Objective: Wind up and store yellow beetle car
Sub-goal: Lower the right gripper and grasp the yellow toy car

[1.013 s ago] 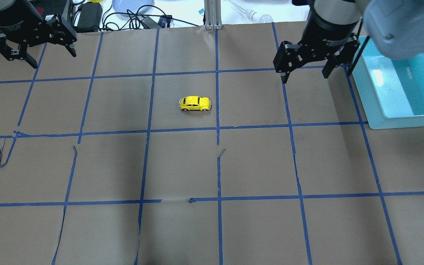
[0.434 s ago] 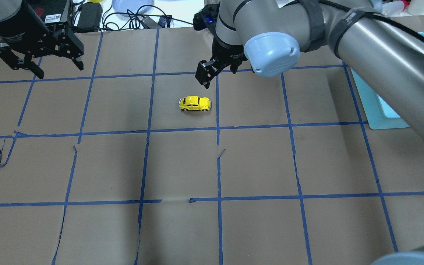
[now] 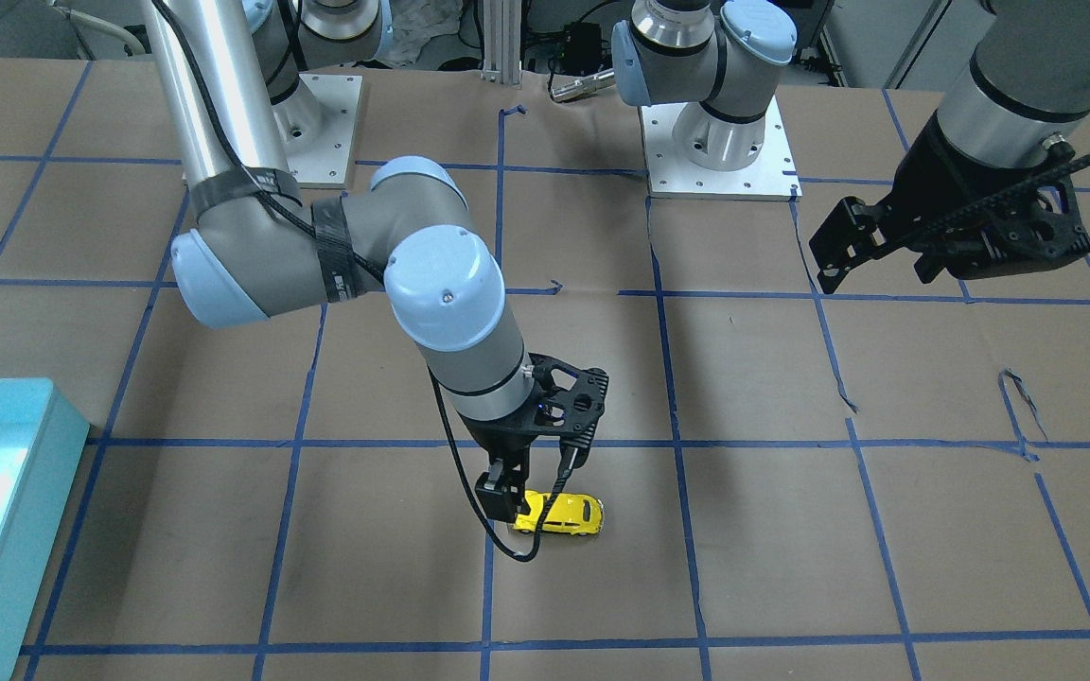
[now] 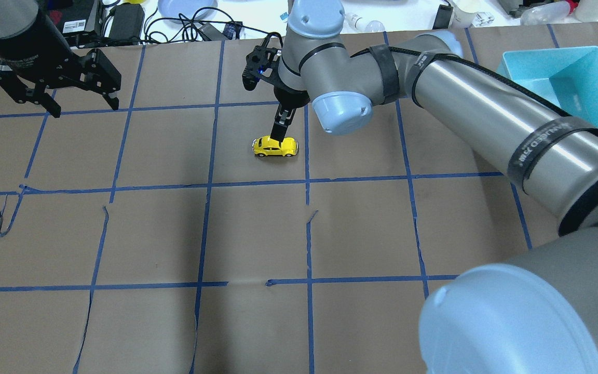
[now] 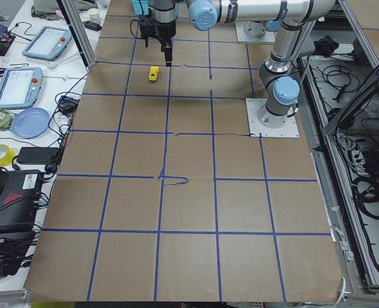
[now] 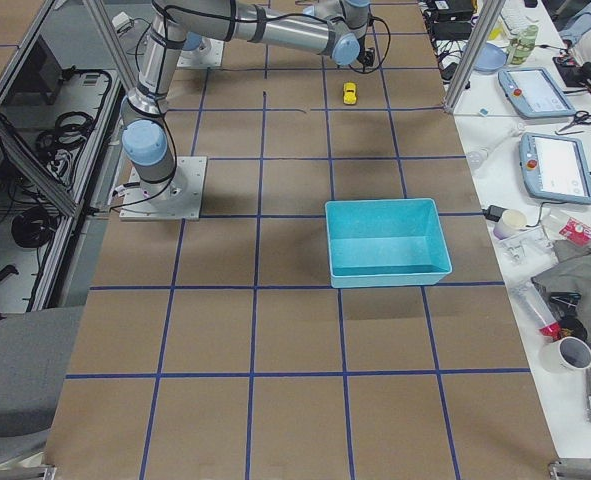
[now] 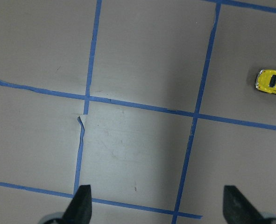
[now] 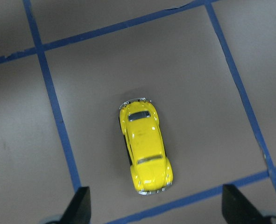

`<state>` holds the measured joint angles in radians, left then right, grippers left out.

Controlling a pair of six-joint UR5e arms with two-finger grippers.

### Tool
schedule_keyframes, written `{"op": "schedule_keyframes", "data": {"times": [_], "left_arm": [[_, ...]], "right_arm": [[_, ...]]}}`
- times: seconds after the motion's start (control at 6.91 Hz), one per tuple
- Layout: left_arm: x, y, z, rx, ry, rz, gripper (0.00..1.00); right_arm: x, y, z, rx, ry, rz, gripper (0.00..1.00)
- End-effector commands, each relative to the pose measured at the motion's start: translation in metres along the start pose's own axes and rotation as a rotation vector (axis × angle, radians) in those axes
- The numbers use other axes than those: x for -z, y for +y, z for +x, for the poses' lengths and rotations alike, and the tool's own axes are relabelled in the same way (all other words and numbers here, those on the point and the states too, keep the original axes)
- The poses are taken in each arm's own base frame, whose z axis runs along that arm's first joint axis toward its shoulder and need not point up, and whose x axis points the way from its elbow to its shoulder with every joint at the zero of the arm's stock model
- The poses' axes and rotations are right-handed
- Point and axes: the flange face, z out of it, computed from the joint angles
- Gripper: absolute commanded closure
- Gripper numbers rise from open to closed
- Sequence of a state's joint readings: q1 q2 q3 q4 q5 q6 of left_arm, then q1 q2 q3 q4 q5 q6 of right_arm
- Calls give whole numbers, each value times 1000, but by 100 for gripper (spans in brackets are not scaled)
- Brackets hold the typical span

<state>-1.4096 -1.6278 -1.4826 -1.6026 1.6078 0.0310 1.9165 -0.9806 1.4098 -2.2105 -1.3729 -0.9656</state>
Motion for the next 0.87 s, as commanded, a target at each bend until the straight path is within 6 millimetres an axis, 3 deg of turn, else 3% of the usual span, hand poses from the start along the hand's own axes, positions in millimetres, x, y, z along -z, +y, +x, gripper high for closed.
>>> {"op": "schedule_keyframes", "data": {"times": [0.0,0.43,0.58,0.72], "left_arm": [[-2,3,1,-8,0,-4,0],[2,8,11,-26,3,-5,0],[1,11,23,-53,-10,-4,0],[1,9,24,-54,-11,1,0]], "right_arm": [[-59,-6,-8,181,-21,-2,0],[-85,1,-8,224,-30,-8,0],[-91,3,-10,205,-40,-14,17],[-91,4,-9,206,-39,-26,45]]}}
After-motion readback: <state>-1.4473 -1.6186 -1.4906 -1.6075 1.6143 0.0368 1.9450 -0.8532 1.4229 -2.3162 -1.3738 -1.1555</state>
